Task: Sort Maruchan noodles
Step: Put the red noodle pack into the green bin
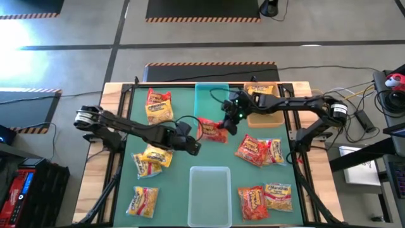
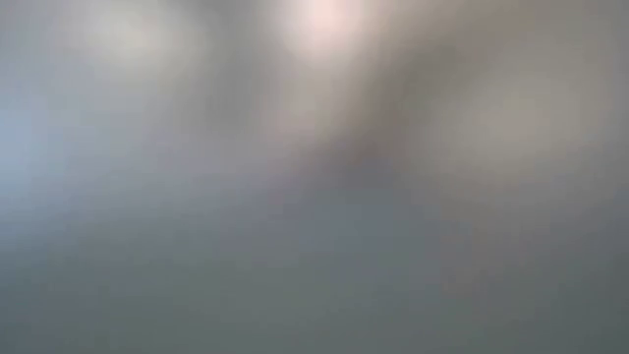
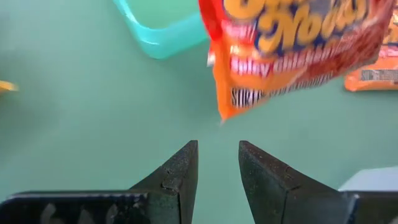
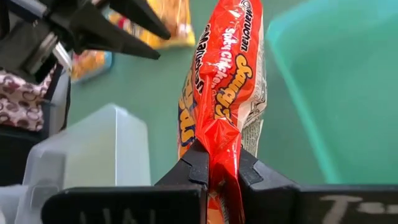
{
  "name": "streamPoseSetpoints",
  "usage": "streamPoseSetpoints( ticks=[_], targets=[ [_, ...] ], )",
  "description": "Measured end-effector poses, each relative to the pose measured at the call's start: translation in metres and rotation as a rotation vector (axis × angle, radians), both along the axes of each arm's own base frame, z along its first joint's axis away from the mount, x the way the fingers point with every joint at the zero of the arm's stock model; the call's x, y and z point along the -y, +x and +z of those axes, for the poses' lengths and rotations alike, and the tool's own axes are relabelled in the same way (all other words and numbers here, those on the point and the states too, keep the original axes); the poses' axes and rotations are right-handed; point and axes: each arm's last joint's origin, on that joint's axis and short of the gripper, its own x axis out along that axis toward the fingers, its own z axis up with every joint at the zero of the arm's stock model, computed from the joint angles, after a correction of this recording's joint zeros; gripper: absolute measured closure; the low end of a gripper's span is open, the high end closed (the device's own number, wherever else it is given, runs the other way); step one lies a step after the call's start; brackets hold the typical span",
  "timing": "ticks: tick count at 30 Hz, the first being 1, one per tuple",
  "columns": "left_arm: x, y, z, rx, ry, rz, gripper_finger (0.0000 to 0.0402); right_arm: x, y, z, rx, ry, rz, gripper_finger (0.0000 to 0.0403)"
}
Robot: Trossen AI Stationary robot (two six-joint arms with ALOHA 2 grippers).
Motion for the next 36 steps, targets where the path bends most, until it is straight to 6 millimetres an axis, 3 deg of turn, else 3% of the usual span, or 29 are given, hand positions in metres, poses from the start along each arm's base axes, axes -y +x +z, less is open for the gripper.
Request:
streamPoseSetpoints(
  ticks=[6, 12, 16, 21, 24, 31, 36],
  targets=[
    [-0.009, -0.01, 0.009, -0.026, 0.05, 0.026, 0.0303, 0.039, -0.004, 0.028, 0.095, -0.095, -0.08, 0.0394],
    [-0.023, -0.01, 0.009, -0.058, 0.083, 0.012, 0.0303, 0.081, -0.017, 0.044, 0.148, -0.332, -0.123, 0.0394],
    [-0.036, -0.01, 0.009, -0.089, 0.113, -0.005, 0.0303, 0.104, -0.02, 0.025, 0.101, -0.424, -0.091, 0.0394],
    [-0.048, -0.008, 0.01, -0.103, 0.143, -0.022, 0.0303, 0.131, -0.015, -0.013, 0.015, -0.446, -0.066, 0.0394],
    [-0.056, -0.008, 0.011, -0.106, 0.149, -0.016, 0.0303, 0.148, -0.01, -0.026, -0.024, -0.437, -0.098, 0.0394],
    [-0.074, -0.009, 0.011, -0.099, 0.141, 0.053, 0.0303, 0.184, 0.004, -0.02, -0.013, -0.565, -0.081, 0.0394],
    [-0.084, -0.01, 0.011, -0.067, 0.111, 0.142, 0.0303, 0.2, 0.009, -0.026, -0.109, -0.531, -0.1, 0.0375]
  ],
)
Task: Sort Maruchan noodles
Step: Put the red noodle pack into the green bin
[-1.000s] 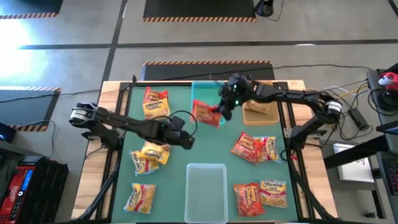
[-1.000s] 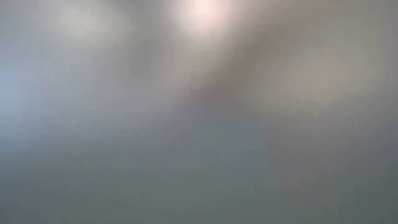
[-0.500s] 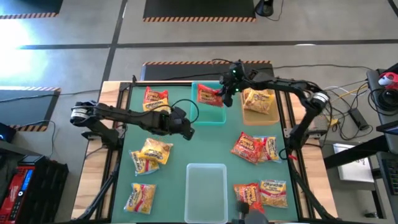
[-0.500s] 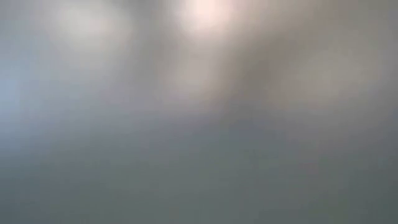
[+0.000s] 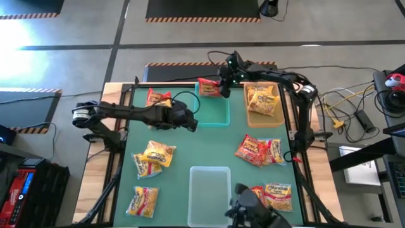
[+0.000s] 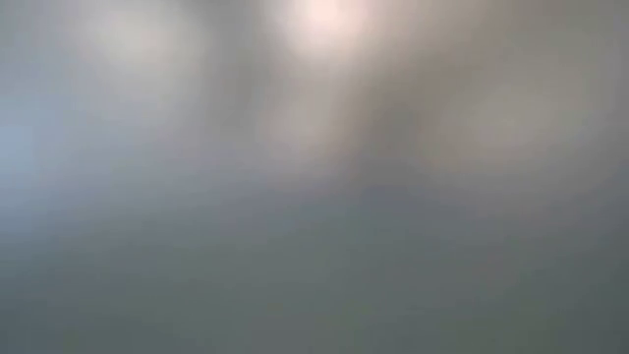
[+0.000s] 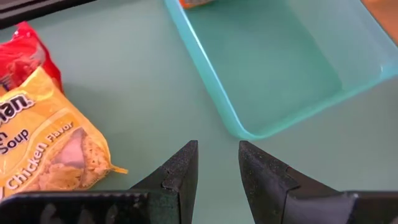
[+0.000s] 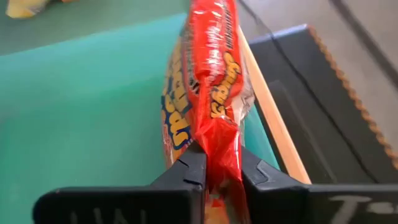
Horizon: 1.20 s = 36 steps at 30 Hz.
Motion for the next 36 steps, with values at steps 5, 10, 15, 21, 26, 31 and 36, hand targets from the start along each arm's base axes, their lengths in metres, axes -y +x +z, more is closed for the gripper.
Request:
streamPoseSetpoints(
  ticks=[5, 10, 15, 21, 26, 31, 36],
  targets=[
    [-0.006, -0.001, 0.0, 0.023, -0.016, 0.054, 0.0303, 0.007, 0.006, 0.009, -0.015, 0.011, -0.005, 0.0337],
    [-0.01, -0.002, 0.0, 0.035, -0.025, 0.088, 0.0303, 0.009, 0.005, 0.018, -0.023, 0.009, -0.015, 0.0281],
    [-0.012, -0.002, 0.0, 0.042, -0.029, 0.105, 0.0303, 0.004, -0.006, 0.045, -0.027, 0.018, -0.107, 0.0238],
    [-0.013, 0.001, 0.001, 0.069, -0.03, 0.085, 0.0303, -0.014, -0.027, 0.077, -0.031, 0.146, -0.178, 0.0233],
    [-0.013, 0.013, 0.008, 0.149, -0.005, -0.053, 0.0303, -0.042, -0.041, 0.087, -0.087, 0.369, -0.077, 0.0249],
    [-0.01, 0.025, 0.016, 0.201, 0.041, -0.314, 0.0303, -0.079, -0.051, 0.084, -0.234, 0.58, 0.01, 0.0267],
    [-0.004, 0.034, 0.01, 0.2, 0.03, -0.499, 0.0303, -0.121, -0.051, 0.073, -0.366, 0.695, 0.017, 0.0278]
  ],
)
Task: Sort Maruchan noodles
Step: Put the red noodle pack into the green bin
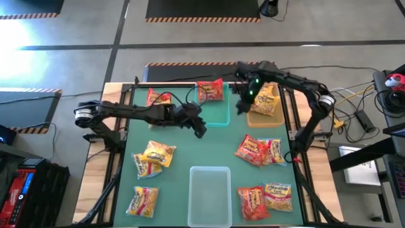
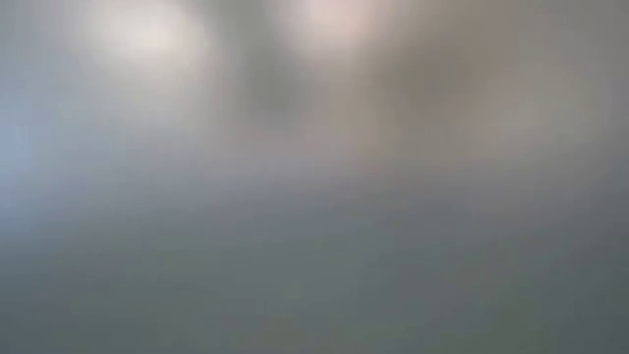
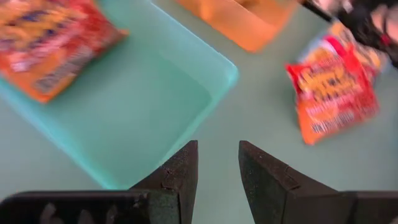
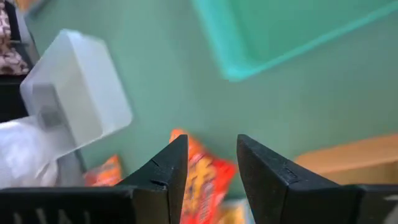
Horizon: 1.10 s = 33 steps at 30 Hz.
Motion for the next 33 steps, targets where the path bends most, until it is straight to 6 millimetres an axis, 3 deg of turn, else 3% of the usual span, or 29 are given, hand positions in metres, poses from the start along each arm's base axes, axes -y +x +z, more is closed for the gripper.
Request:
streamPoseSetpoints(
  ticks=[8, 16, 21, 28, 33],
  targets=[
    [0.022, 0.024, -0.026, 0.015, -0.043, -0.145, 0.0303, -0.072, -0.017, -0.017, -0.137, 0.088, 0.024, 0.0279],
    [0.043, 0.038, -0.033, 0.108, -0.076, -0.251, 0.0303, -0.119, -0.049, -0.038, -0.168, 0.126, -0.053, 0.0279],
    [0.051, 0.049, -0.038, 0.196, -0.129, -0.226, 0.0303, -0.134, -0.071, -0.053, -0.216, 0.119, -0.091, 0.0279],
    [0.065, 0.068, -0.062, 0.293, -0.245, -0.085, 0.0303, -0.136, -0.097, -0.063, -0.275, -0.16, -0.194, 0.0279],
    [0.081, 0.099, -0.07, 0.316, -0.313, -0.062, 0.0303, -0.136, -0.103, -0.062, -0.248, -0.211, -0.209, 0.0279]
  ],
)
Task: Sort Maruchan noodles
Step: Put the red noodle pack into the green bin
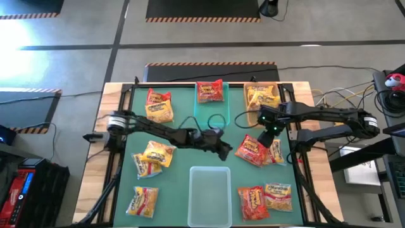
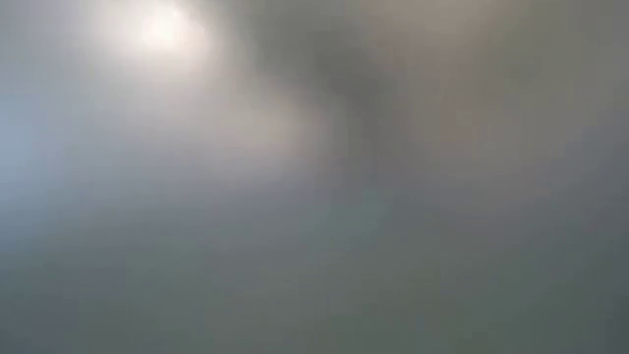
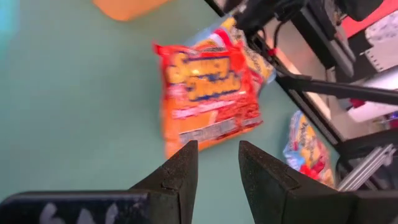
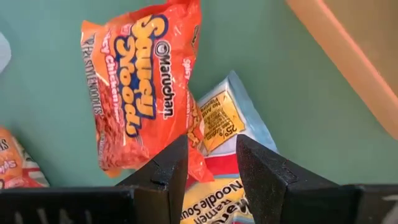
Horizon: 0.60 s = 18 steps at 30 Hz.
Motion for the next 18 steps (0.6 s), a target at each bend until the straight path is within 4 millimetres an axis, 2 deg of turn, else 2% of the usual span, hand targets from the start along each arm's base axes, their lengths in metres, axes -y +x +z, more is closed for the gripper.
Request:
streamPoseSetpoints(
  ticks=[4, 8, 13, 18],
  targets=[
    [0.014, 0.034, -0.002, -0.015, 0.0, -0.024, 0.0303, 0.0, -0.001, -0.007, -0.01, 0.002, 0.01, 0.0279],
    [0.021, 0.062, -0.011, -0.128, 0.016, -0.025, 0.0303, -0.002, -0.005, -0.018, -0.046, 0.034, 0.026, 0.0279],
    [0.03, 0.088, -0.022, -0.164, 0.01, -0.078, 0.0303, -0.004, -0.01, -0.03, -0.075, 0.047, 0.041, 0.0279],
    [0.028, 0.102, -0.031, -0.198, 0.017, -0.082, 0.0303, -0.005, -0.008, -0.038, -0.014, 0.094, 0.047, 0.0279]
  ],
)
